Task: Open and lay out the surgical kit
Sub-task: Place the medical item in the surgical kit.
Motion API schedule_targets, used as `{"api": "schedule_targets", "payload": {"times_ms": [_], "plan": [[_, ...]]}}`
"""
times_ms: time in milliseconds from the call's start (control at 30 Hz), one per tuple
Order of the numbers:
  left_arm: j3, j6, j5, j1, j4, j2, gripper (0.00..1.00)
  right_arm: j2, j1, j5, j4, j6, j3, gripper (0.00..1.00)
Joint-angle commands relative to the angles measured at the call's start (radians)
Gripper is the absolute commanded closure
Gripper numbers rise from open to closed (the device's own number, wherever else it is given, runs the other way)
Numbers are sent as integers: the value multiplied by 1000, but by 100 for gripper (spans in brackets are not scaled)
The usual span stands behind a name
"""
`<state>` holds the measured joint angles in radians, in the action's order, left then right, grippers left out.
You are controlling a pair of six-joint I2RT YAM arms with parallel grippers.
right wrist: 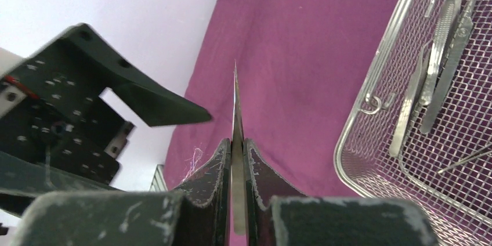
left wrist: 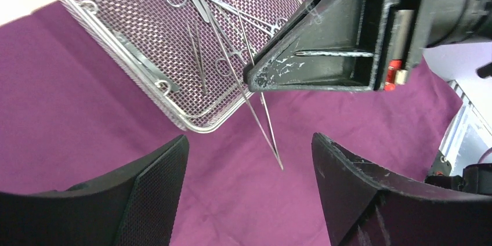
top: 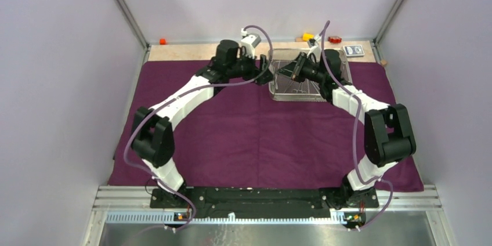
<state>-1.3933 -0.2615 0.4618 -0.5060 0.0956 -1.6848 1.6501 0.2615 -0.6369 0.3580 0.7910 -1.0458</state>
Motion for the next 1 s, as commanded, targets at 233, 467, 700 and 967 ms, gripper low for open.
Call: {"api": "schedule_targets", "payload": {"times_ms": [233, 467, 700, 967], "plan": [[-219, -62, -72, -95, 147, -191, 32, -62, 10, 25, 86, 52, 1, 100], [-254, -51, -79, -103, 158, -231, 39, -48, 10, 29, 82, 37, 6, 100], [-261, -38, -94, -104, 150, -229, 44, -36, 11, 32, 69, 17, 4, 100], [-277, -29, -90, -103, 150, -231, 50, -29, 11, 32, 45, -6, -5, 100]]}}
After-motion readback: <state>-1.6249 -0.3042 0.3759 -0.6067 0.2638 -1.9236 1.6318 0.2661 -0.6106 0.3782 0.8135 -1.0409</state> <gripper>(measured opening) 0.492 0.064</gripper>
